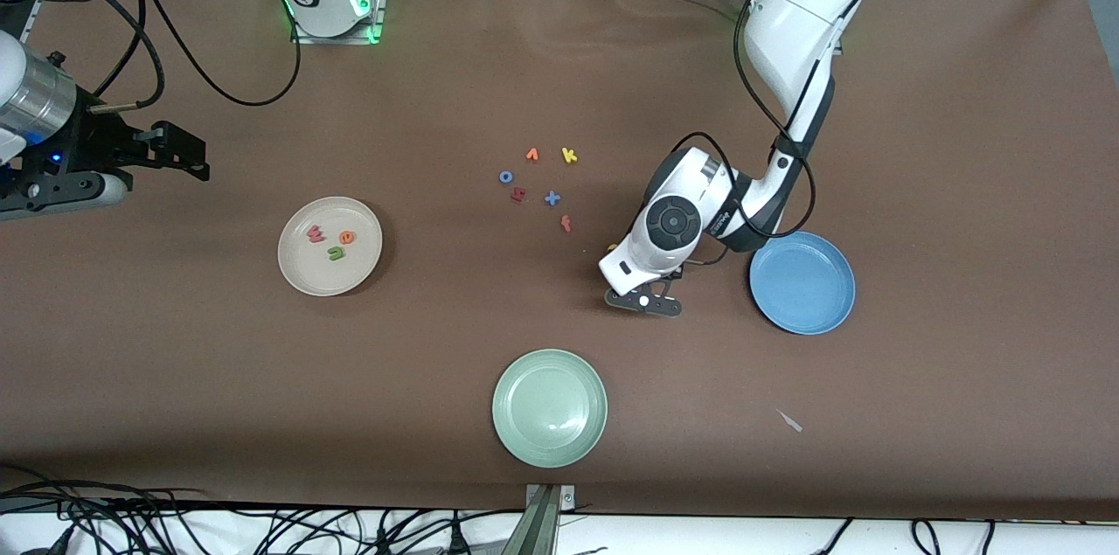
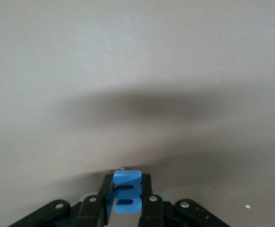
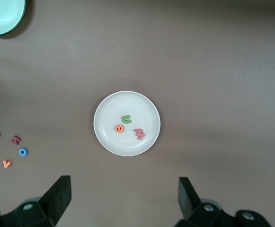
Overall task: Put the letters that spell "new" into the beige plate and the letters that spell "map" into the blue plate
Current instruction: 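Carry the blue letter onto the blue plate with the left gripper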
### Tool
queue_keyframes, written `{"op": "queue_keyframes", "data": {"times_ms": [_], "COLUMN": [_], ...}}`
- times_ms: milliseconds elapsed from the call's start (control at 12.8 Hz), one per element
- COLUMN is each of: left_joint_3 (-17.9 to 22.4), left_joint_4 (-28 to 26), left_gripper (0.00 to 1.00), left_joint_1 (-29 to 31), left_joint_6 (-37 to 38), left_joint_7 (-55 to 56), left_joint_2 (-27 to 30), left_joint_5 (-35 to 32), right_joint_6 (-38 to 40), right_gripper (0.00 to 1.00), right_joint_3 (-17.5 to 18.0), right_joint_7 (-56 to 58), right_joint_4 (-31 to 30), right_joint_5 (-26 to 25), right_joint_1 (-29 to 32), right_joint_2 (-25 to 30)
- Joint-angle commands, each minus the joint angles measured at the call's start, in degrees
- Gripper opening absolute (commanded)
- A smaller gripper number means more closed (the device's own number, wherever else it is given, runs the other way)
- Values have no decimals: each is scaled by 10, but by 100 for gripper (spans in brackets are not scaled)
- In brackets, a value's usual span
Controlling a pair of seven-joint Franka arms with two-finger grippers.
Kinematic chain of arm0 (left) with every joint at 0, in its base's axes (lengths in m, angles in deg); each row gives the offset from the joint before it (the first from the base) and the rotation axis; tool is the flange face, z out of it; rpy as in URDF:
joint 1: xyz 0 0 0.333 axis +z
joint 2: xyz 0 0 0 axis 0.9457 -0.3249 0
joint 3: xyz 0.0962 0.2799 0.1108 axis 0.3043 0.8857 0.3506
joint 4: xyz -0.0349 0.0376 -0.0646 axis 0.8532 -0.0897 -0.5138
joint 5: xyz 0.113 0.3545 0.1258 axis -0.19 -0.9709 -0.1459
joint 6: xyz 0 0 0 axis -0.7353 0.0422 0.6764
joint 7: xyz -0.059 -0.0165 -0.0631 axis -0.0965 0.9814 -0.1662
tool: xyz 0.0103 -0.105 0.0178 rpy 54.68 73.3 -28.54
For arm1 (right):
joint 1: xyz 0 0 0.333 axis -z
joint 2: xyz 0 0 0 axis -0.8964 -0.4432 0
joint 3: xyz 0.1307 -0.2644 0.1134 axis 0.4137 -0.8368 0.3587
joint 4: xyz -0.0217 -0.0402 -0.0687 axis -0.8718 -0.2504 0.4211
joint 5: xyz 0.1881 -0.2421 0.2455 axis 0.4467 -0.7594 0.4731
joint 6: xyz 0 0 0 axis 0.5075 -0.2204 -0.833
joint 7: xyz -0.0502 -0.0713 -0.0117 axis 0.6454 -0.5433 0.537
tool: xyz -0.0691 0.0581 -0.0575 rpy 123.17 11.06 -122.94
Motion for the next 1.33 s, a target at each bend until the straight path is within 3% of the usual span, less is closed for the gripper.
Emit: {"op": "queue_keyframes", "data": {"times_ms": [0,470,627,784,862,940,1019,1097,1254], "left_joint_3": [11,10,9,9,9,9,9,10,8], "left_joint_4": [-4,-18,-39,-61,-68,-68,-67,-66,-62], "left_gripper": [0,0,1,8,18,56,89,100,100], "left_joint_1": [38,200,224,228,228,228,228,228,222], "left_joint_6": [50,88,86,89,89,89,89,89,90], "left_joint_7": [-79,-334,-354,-354,-354,-354,-354,-354,-347], "left_joint_2": [41,57,56,65,67,68,69,70,82], "left_joint_5": [-30,-32,-31,-31,-31,-31,-31,-31,-31], "right_joint_6": [7,7,7,8,8,8,7,7,8], "right_gripper": [100,100,100,100,100,100,100,100,100], "right_joint_3": [-1,-1,-1,-1,-2,-3,-3,-3,-3], "right_joint_7": [3,8,8,8,8,8,8,8,8], "right_joint_4": [18,18,18,17,17,17,17,17,17], "right_joint_5": [2,3,3,2,2,2,2,2,3], "right_joint_1": [2,3,2,3,3,3,3,3,3], "right_joint_2": [-8,-8,-8,-8,-8,-8,-8,-9,-8]}}
